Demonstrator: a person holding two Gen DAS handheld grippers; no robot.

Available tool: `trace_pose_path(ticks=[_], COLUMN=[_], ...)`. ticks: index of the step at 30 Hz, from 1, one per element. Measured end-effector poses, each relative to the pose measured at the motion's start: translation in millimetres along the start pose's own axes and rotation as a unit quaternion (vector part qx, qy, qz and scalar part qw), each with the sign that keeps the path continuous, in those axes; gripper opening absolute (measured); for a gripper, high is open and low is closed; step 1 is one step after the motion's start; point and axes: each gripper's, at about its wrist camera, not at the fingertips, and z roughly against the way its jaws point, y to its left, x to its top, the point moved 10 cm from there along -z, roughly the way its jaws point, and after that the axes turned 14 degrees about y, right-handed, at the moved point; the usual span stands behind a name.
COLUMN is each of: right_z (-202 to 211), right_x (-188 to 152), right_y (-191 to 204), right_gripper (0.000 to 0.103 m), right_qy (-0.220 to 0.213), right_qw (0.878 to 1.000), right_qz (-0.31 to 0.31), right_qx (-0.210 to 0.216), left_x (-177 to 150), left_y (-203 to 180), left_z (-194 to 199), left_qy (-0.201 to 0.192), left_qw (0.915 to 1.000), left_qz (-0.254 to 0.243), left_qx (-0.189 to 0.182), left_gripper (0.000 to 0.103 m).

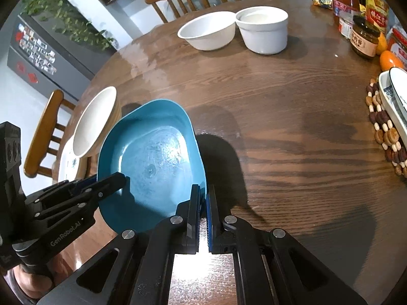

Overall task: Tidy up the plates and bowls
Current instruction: 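Lift the blue plate with both tools and carry it over the patterned plate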

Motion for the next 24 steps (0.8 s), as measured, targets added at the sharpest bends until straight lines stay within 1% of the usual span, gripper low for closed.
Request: trace_pose_path(ticks=[3,6,9,12,17,18,21,24], right_z=[10.7,23.9,35.0,36.5,24.4,21.4,8.6,-4.8], right_x=[1.5,6.4,15.3,23.8,35.4,37.4,44.7,47.4], right_y=[5.8,15.7,35.7,57.3,111.7,123.2,160.7,189.2], right_gripper=[0.004,0.004,0.004,0.004,0.005,0.005,0.005,0.005], right_qy=[-0.013,-0.03,-0.048,-0.055,-0.05,-0.049,-0.042,-0.033], right_qw=[1.0,0.999,0.998,0.996,0.991,0.989,0.984,0.981], right_qz=[0.009,0.022,0.047,0.073,0.127,0.137,0.168,0.19], right_qx=[-0.001,-0.002,-0.003,-0.001,0.012,0.016,0.028,0.038], left_x=[0.2,3.2,5.1,5.3,0.0,-2.3,-6.7,-13.8], left_y=[2.3,7.4,19.8,43.5,92.8,108.0,135.5,171.6], left_z=[10.8,31.0,47.1,61.3,78.8,82.9,90.3,97.2], left_qy=[-0.016,-0.044,-0.066,-0.081,-0.099,-0.103,-0.107,-0.108], left_qw=[0.9999,0.999,0.9978,0.996,0.9909,0.989,0.9849,0.9797], left_qz=[0.0,0.003,0.013,0.037,0.089,0.103,0.132,0.163], left_qx=[-0.003,-0.003,0.002,0.007,0.023,0.027,0.033,0.044], left_gripper=[0.018,0.017,0.017,0.017,0.018,0.018,0.018,0.018])
